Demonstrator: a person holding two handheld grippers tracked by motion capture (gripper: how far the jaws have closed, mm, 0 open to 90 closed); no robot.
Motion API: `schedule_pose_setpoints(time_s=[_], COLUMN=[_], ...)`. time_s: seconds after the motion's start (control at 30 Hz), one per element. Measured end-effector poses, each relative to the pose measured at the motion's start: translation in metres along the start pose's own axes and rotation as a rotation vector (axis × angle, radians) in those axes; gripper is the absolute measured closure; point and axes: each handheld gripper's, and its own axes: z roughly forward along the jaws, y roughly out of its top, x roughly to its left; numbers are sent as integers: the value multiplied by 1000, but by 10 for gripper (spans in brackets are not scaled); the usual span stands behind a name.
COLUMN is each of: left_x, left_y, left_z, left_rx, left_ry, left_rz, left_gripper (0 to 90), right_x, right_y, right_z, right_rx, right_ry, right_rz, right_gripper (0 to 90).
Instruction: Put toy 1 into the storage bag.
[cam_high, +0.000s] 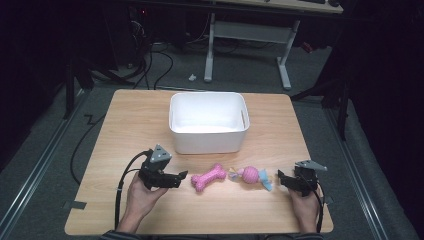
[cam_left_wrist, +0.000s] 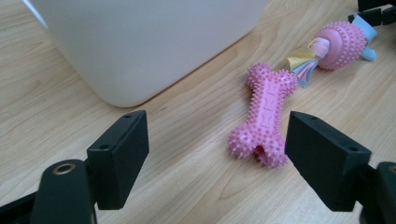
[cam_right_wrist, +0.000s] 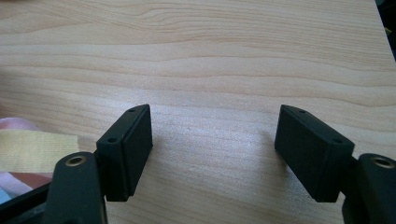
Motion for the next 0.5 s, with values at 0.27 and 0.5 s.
schedule_pose_setpoints(time_s=[0.27,0.5], left_x=[-13,-28], left_y=[18,35], left_z=[10,24], left_rx=[33,79], left_ry=[-14,-34], left_rz=[57,115], left_gripper=[230,234], right_x=[0,0], right_y=[0,0], right_z=[0,0], right_rx=[0,1], right_ry=[-1,-1], right_rz=[-1,-1], right_gripper=[279,280])
